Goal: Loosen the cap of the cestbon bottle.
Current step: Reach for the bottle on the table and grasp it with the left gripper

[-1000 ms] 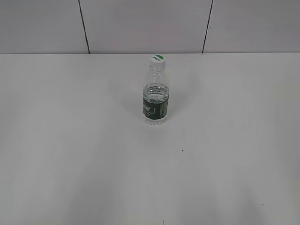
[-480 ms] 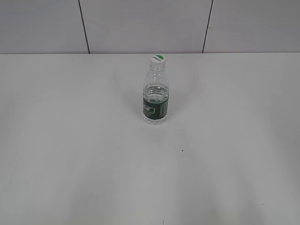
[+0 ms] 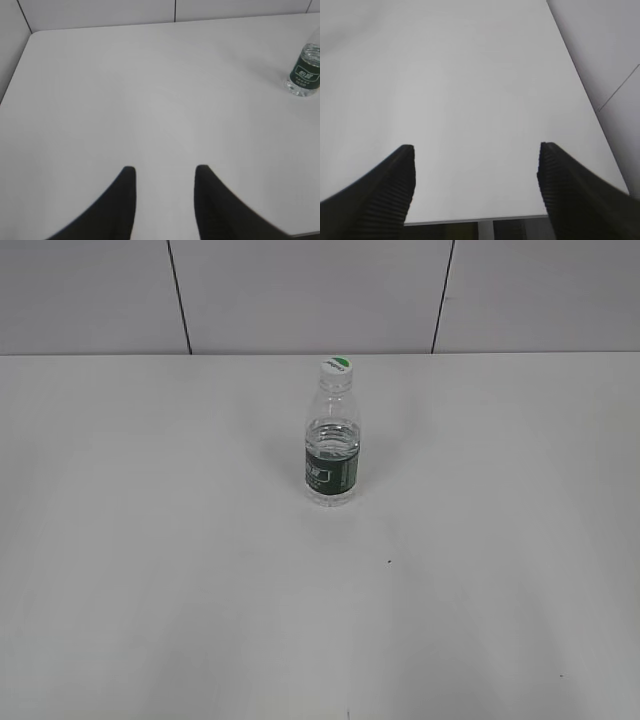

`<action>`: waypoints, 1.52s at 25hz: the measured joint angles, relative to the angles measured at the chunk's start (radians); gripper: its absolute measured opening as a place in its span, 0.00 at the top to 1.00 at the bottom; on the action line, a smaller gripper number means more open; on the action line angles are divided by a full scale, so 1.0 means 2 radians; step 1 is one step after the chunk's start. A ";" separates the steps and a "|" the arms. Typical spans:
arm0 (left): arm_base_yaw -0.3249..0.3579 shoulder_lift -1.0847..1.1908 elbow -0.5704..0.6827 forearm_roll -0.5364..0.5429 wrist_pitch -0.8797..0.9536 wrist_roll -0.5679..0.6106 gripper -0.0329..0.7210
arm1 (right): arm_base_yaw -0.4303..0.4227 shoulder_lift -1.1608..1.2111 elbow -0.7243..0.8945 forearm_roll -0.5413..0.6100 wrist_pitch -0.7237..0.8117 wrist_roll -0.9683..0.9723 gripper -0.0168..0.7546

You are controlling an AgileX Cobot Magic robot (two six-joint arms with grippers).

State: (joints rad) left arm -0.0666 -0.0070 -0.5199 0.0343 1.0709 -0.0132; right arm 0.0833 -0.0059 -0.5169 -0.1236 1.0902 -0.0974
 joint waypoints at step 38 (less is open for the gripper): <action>0.000 0.000 0.000 0.000 0.000 0.000 0.20 | 0.000 0.000 -0.005 -0.009 -0.013 0.000 0.22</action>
State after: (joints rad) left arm -0.0666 -0.0070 -0.5199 0.0343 1.0709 -0.0132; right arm 0.0833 -0.0059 -0.5264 -0.1416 1.0633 -0.0967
